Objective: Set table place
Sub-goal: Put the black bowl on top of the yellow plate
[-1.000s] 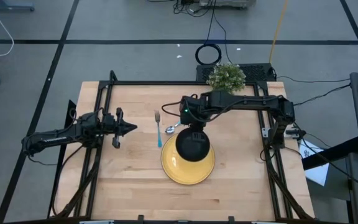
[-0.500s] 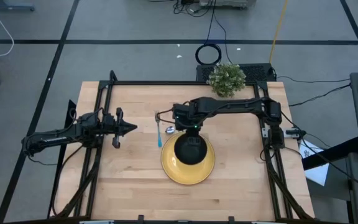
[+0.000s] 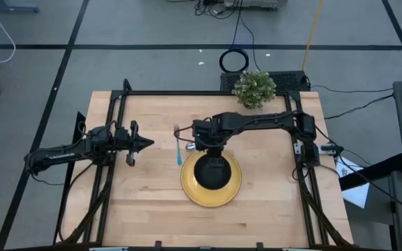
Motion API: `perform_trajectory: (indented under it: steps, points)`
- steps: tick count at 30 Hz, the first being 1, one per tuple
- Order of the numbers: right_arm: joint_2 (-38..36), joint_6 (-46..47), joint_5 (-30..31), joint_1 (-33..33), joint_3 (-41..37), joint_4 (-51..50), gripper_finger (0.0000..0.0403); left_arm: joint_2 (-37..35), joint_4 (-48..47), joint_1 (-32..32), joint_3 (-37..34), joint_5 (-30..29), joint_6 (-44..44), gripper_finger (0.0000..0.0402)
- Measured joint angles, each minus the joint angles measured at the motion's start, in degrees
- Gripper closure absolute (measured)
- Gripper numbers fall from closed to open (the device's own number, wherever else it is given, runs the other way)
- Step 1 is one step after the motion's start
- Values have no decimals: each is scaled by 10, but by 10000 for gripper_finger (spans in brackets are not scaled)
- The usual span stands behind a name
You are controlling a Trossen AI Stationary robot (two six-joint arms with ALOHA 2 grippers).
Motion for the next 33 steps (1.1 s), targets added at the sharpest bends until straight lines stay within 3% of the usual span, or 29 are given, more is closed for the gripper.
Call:
perform_trajectory:
  steps: [33]
  points:
    - [1,1,22,29,0,4,403,0,0,0,0,0,-3,385]
